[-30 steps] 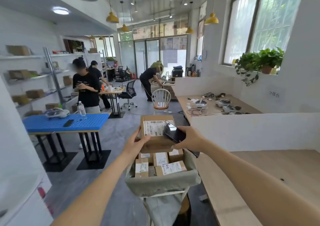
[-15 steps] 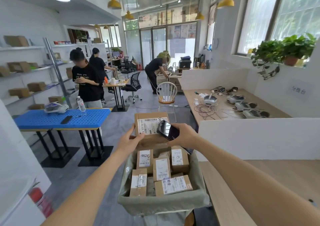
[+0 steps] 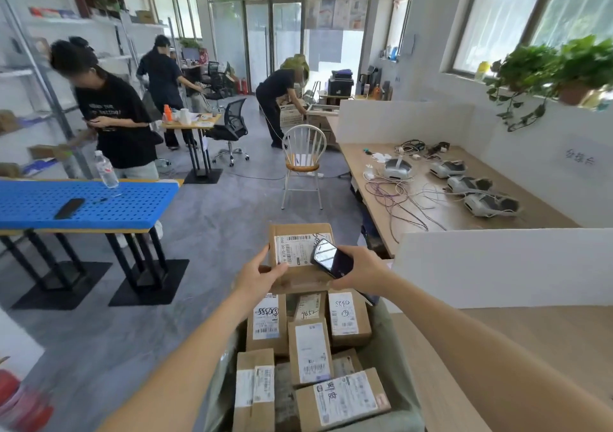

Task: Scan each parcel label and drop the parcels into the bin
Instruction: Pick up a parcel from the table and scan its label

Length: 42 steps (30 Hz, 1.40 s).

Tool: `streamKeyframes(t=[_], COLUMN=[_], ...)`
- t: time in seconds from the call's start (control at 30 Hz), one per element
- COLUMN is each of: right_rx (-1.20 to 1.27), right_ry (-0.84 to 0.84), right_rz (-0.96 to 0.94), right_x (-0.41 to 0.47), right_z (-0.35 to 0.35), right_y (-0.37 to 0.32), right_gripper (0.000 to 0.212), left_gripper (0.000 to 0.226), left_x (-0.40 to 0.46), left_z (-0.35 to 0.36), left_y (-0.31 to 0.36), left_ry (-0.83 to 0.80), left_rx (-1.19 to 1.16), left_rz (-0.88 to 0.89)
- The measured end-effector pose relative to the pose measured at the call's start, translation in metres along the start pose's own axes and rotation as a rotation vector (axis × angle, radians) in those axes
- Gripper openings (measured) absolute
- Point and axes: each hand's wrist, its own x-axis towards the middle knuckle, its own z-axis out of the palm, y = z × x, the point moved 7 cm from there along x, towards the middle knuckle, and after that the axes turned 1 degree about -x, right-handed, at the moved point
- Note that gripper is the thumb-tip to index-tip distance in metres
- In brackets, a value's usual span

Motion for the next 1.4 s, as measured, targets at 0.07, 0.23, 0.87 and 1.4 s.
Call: streamKeyframes(t=[0.07, 0.23, 0.87, 1.4], right_rx=[-0.003, -0.013, 0.047, 0.074], right_ry=[-0.013, -0.050, -0.195, -0.205], right_rz=[0.040, 0.114, 0.232, 0.224], right_x=[0.028, 0.077, 0.152, 0.156], right_z=[0.013, 0.047, 0.124, 0.115], right_y=[0.013, 0.045, 0.159, 0.179], right_gripper=[0.053, 0.047, 0.050, 0.060], left_gripper=[0.078, 0.077, 0.068, 0.074], left_x=[0.032, 0.088, 0.163, 0.166], left_z=[0.004, 0.018, 0.083, 0.100], left_y=[-0.017, -0.058, -0.140, -0.151], left_ry=[-0.038, -0.123, -0.185, -0.220], left_rx=[-0.015, -0.004, 0.087, 0.069], left_rz=[-0.041, -0.107, -0.240, -0.246])
